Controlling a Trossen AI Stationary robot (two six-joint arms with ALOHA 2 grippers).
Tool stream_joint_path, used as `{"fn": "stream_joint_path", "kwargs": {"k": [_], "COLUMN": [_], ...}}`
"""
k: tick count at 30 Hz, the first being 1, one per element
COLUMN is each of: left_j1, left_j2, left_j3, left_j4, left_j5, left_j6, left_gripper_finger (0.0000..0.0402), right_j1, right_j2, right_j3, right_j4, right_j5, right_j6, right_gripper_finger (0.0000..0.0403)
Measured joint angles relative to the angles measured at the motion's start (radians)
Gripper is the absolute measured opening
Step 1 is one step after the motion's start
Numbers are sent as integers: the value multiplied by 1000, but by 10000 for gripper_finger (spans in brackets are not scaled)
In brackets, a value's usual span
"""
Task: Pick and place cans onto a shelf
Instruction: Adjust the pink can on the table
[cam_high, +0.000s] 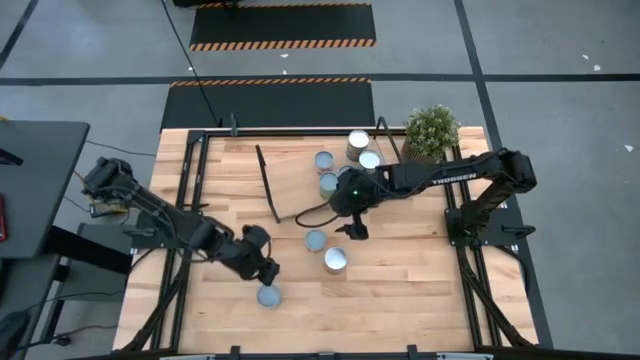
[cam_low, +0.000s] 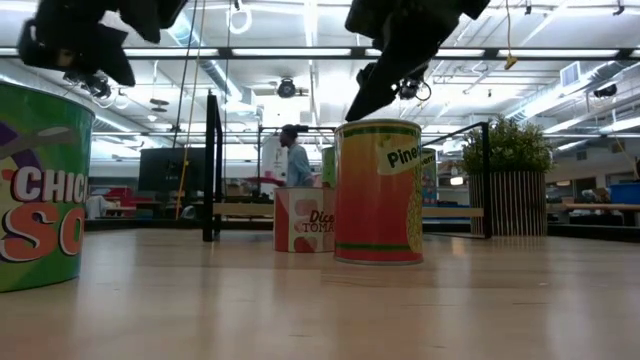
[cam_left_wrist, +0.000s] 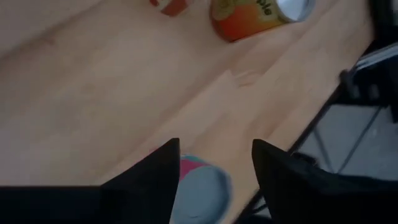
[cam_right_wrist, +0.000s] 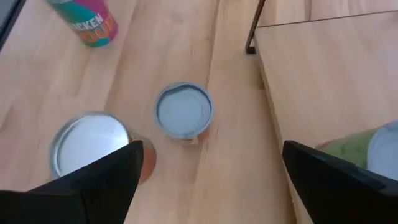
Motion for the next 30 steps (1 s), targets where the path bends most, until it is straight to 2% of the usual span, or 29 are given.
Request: {"fn": "stream_joint_path", "kwargs": {"k": [6, 14, 22, 27, 30], "left_j1": [62, 142, 134, 109, 102], "left_j2": [-59, -207, -394, -420, -420], "left_j3": [0, 0, -47, -110, -157], "left_j4": [-123, -307, -332, -297, -234], "left_j5": [83, 118, -50, -184, -209], "left_j6": [213, 412, 410, 353, 308], "left_gripper_finger": [188, 163, 143, 142, 142], "right_j1": [-9, -16, -29, -29, -26], "right_j2": [61, 148, 231, 254, 259], "right_j3": [4, 126, 257, 305, 312], "right_j4": [4, 15, -22, -79, -108], "right_j5": [8, 28, 30, 34, 54], "right_j6": [81, 135, 143, 137, 125], "right_gripper_finger": [380, 366, 365, 365, 365]}}
